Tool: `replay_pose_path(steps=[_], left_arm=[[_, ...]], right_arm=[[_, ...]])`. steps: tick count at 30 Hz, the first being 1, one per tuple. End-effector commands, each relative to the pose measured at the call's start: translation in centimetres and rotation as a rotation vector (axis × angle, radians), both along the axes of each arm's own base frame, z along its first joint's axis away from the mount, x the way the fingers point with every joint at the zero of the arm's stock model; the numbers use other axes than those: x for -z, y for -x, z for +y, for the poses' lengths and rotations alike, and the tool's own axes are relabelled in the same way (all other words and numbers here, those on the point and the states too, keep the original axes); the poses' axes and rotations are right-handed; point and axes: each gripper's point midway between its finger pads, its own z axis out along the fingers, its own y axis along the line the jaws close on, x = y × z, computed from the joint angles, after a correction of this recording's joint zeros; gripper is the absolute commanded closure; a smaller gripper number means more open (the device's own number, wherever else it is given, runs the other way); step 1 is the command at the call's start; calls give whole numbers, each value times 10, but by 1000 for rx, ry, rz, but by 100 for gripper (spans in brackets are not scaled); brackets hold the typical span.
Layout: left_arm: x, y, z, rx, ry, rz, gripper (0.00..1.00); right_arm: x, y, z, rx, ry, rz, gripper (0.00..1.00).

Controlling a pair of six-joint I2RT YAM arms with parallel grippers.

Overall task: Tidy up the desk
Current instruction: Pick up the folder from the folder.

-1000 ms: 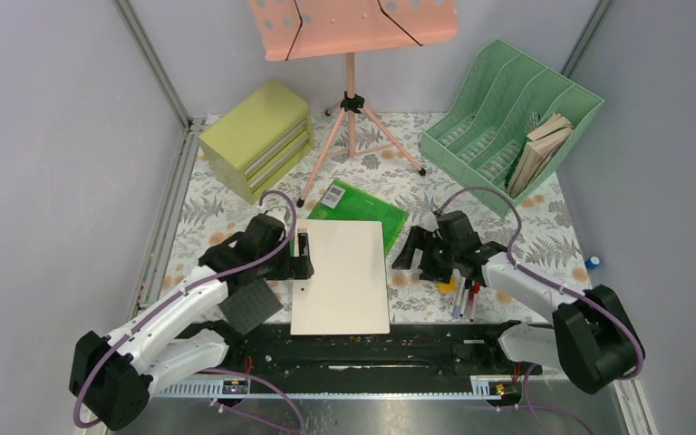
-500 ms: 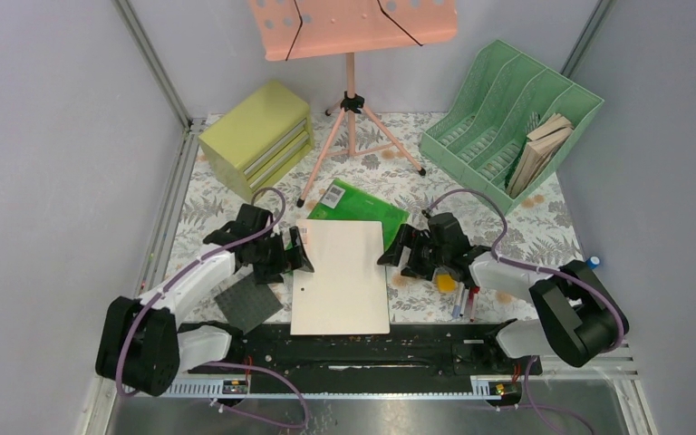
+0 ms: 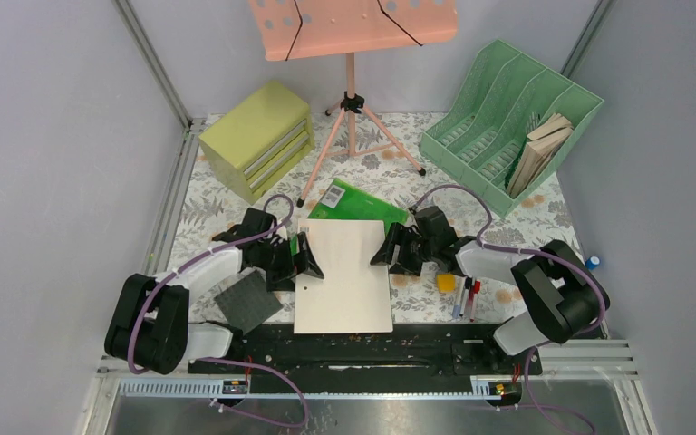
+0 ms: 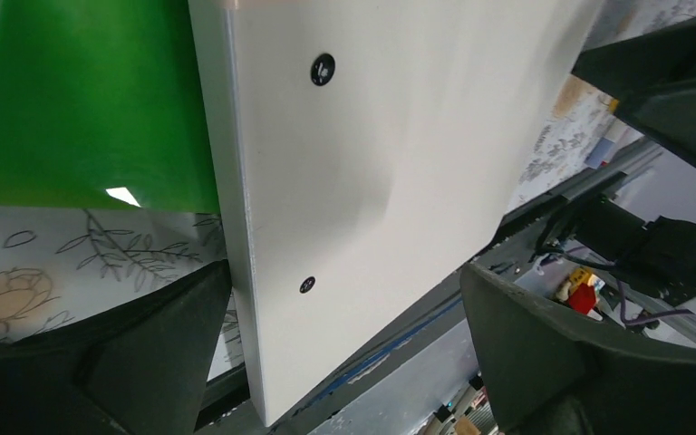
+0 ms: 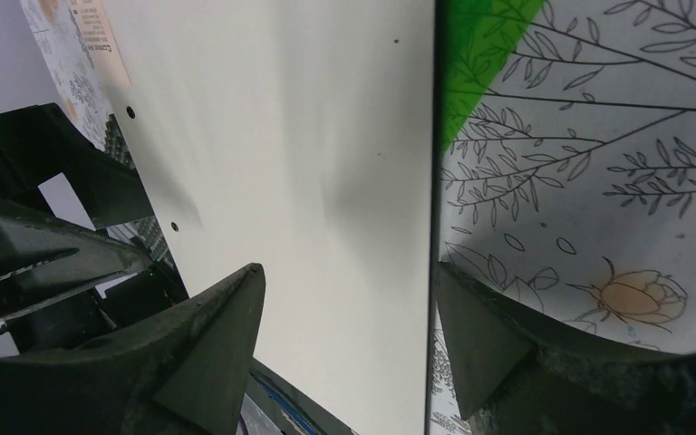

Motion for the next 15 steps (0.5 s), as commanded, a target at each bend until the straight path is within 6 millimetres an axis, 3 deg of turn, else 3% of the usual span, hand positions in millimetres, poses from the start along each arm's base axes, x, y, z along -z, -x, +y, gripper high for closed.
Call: replay_pose_path(steps=[1,15], left_arm=[[-27,-11,-17,21,131,-79,2],[-111,-22,-36,54,303,-235,6]], right_arm=[[17,14,-2,-38,78,67,24],[18,14,2,-59,92,71,26]])
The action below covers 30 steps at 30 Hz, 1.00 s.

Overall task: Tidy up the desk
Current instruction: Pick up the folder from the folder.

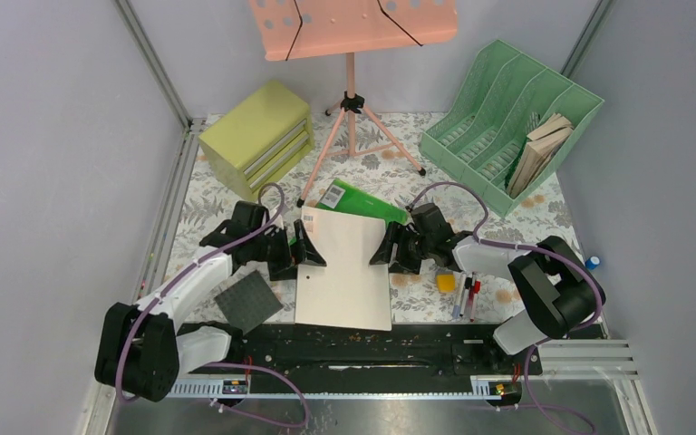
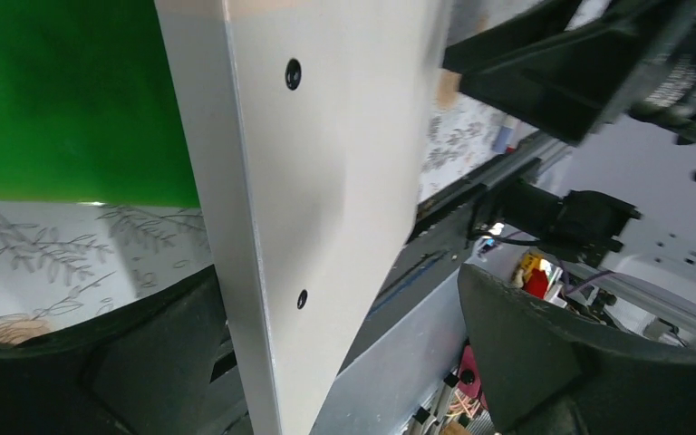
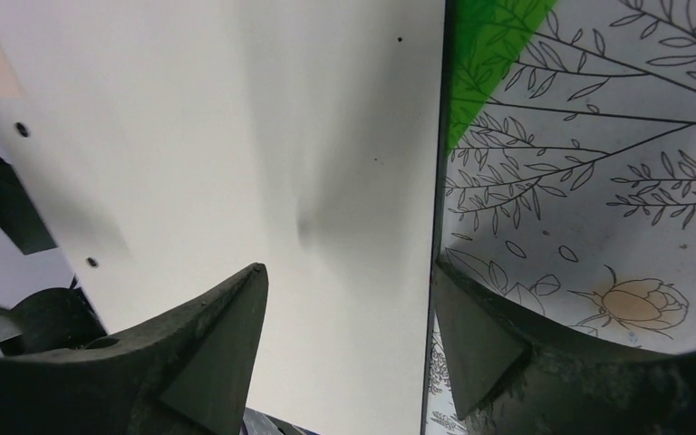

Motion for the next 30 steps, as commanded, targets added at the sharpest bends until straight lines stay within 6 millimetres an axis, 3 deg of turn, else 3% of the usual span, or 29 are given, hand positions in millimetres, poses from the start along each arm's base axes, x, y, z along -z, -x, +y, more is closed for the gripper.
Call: replay_pose_path(steps=[1,8,14,19,30], left_arm=[[-69,-17,-23,52,176,-149,6],[-95,-19,-26,57,200,-187,9],[-82,-19,-26,69,153,-165,19],[-85,-19,-38,107,129,-189,29],[-82,-17,-54,171,124,-210,66]], right_arm=[[16,15,-2,-34,56,40,25],[15,15,-3,-33,54,35,25],[15,15,-2,-35,51,36,25],[15,14,-2,-34,51,34,25],[15,14,-3,-30,53,36,25]])
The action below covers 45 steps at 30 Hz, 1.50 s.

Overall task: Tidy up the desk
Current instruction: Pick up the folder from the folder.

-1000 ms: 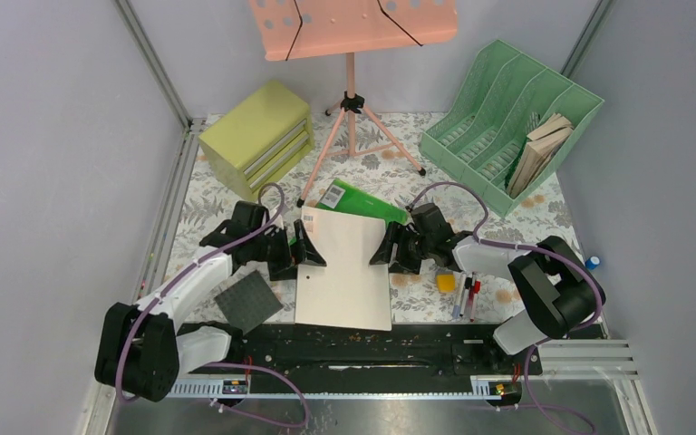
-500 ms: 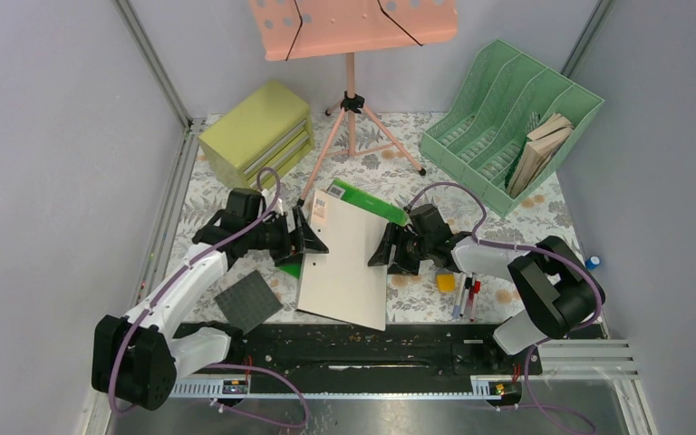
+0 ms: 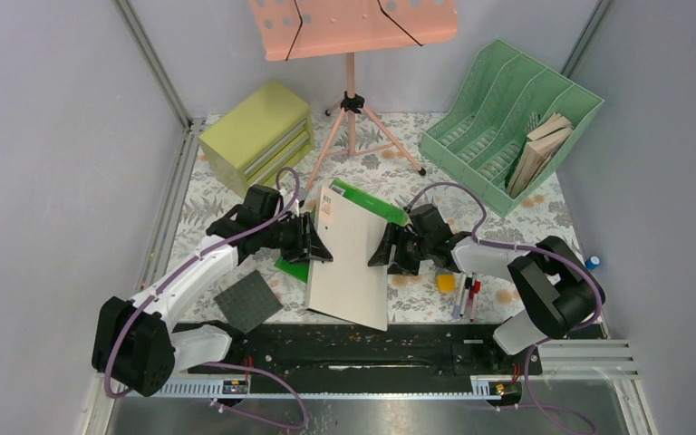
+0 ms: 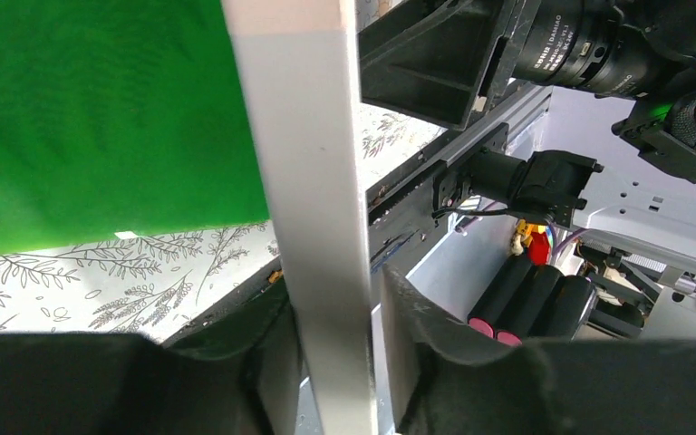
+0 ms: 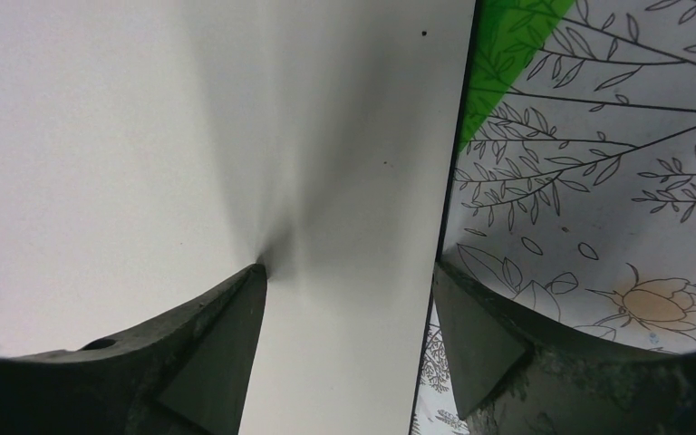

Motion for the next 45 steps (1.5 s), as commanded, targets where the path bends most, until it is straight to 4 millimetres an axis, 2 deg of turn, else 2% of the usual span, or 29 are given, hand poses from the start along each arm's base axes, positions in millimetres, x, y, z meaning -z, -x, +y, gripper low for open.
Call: replay_pose_path(steps=[1,7,15,20,25,28,31,37,45], left_arm=[[-23,-10,-12,41,51,-104,68],[-24,-6,-11,62,53,-124,84],[-39,-2,-13,86,95,-161,92],[-56,2,-9,95,92,-218,95],[-75,8,-2,100,103,-287,95],[-86,11,1,95,122,-323,95],[-97,14,4,90,140,-355,95],[-113,28,12,98,181,-404,95],[-112,56,17,144,224,-419,95]], right_arm=[[16,11,-6,-16,55,37,25],[6,12,-4,-23,9,-13,24],[-13,15,-2,-31,-77,-102,22],[-40,20,8,-100,-161,-155,19],[-87,20,6,-127,-200,-275,16],[-112,21,-6,-145,-132,-332,12],[-126,26,-20,-164,-53,-366,7],[-136,33,-53,-118,74,-409,1],[-156,41,-78,-110,123,-454,1]])
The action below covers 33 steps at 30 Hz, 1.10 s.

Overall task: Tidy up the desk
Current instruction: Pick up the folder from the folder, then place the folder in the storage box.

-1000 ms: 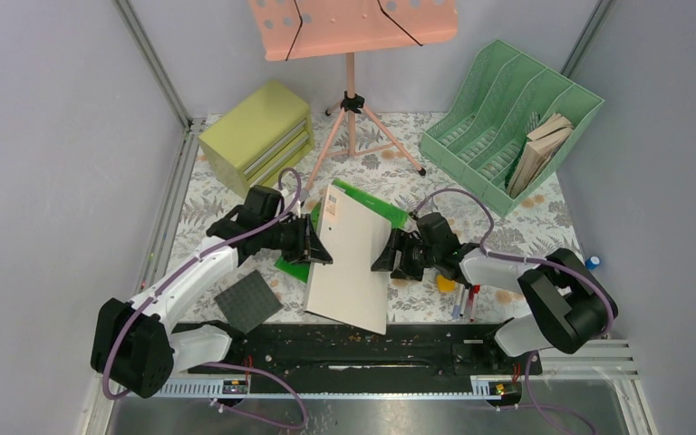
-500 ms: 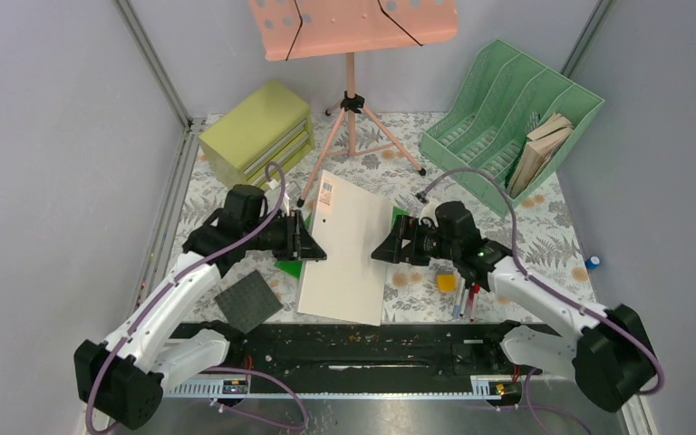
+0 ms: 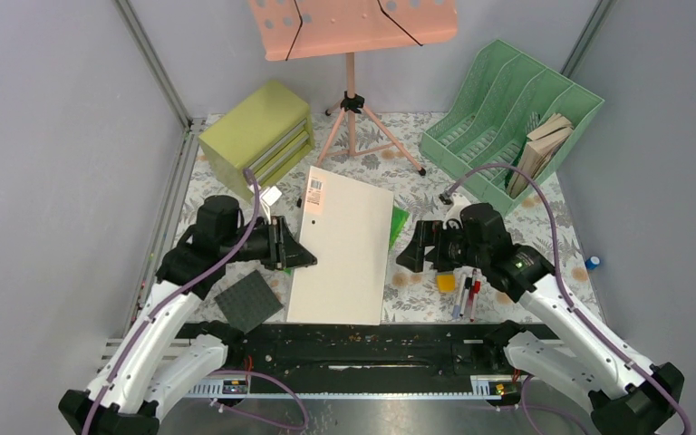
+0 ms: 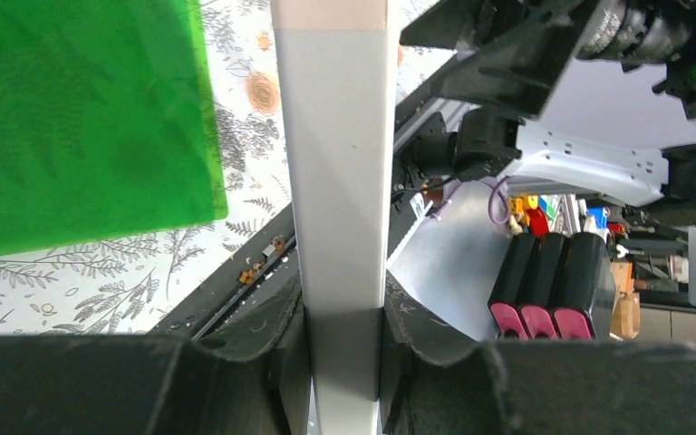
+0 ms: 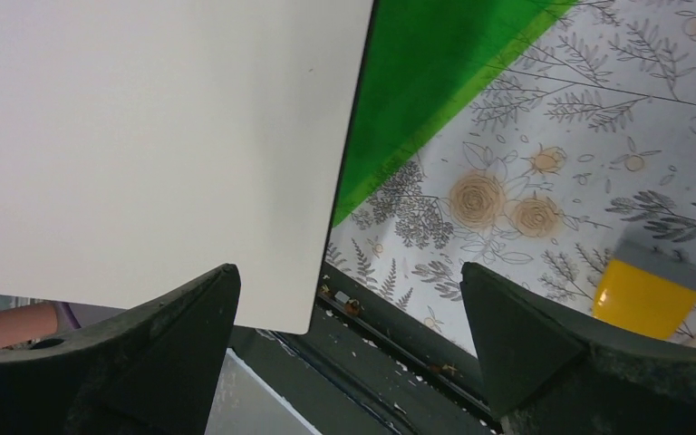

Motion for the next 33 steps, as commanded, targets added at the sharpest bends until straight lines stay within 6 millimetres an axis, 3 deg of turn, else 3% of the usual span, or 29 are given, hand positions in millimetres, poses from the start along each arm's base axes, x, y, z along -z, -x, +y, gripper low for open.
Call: replay_pose_path(steps=[1,13,22,27,33], left_arm=[[-22,20,-5,100,91,-83,95],[-5,57,-7,241,160,38,95],[-4,72,-8,327,202,89,96],[-11,76,-8,351,235,68,96],[-12,77,-10,360,265,69,96]], right_arm=[[-13,0,-20,13,68,-27,1],[-2,18,-11,-123,-211,185,1],[-4,14,-1,-179,-300,240,0],[-11,10,0,-180,-331,239,1],[-34,10,13,-229,-489,189,1]])
